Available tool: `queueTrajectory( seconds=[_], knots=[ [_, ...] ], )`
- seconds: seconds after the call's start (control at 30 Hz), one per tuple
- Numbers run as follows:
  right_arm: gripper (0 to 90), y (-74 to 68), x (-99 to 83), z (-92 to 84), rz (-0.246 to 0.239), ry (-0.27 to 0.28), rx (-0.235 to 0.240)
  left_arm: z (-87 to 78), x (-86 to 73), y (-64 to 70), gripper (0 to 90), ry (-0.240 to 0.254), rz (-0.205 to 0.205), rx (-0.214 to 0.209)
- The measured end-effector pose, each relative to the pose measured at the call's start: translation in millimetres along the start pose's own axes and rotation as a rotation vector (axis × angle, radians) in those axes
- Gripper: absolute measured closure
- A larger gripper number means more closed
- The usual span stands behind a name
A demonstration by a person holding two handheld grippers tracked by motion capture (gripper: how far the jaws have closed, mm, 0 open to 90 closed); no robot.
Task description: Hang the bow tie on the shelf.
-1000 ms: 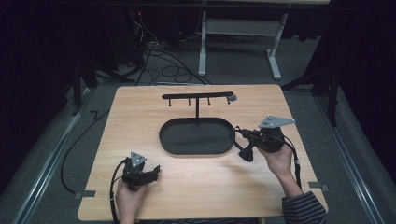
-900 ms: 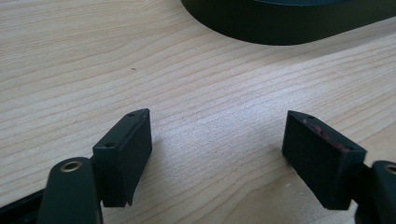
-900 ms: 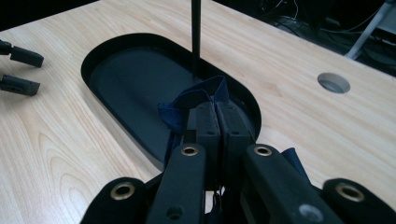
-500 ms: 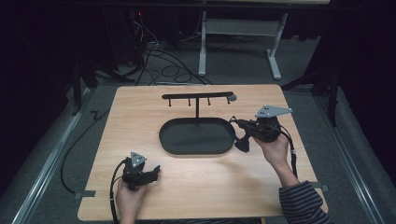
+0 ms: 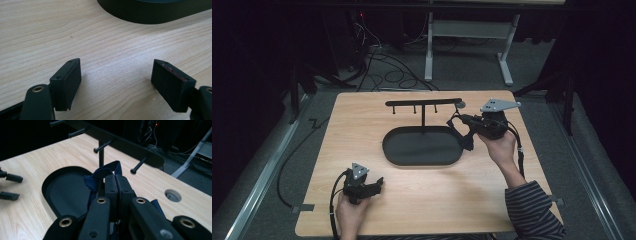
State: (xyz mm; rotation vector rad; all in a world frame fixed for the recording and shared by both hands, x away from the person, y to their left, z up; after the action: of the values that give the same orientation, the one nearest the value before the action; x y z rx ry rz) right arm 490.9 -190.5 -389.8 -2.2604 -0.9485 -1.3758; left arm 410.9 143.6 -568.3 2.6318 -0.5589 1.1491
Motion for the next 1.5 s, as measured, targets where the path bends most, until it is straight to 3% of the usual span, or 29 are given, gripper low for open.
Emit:
queueTrajectory(
  seconds=[0.43,0.83,1.5],
  knots=[
    [90.0,18.1,15.2,6.5,0.031,0.024,-0.037,-0.1,-0.1,0.0,24.7,-0.002,0.0,0.0],
    [89.9,31.9,10.1,26.0,0.05,-0.005,-0.081,0.1,0.0,0.0,24.7,0.001,0.0,0.0],
    [87.4,36.1,4.5,37.4,0.097,-0.021,-0.073,0.0,0.0,0.0,24.7,0.001,0.0,-0.001]
  ],
)
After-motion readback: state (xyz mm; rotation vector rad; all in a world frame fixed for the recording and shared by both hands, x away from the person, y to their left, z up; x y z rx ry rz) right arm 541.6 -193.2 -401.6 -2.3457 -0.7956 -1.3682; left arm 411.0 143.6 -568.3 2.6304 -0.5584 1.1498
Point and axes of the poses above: each handheld gripper's, and its own axes: z roughly forward along the jaws, x roughly out of its top, y roughly to its right, the point moved 9 cm from there along z, roughly forward along the jaws, and after that the axes turned 2 degrees about -z, right-handed, at the moved point
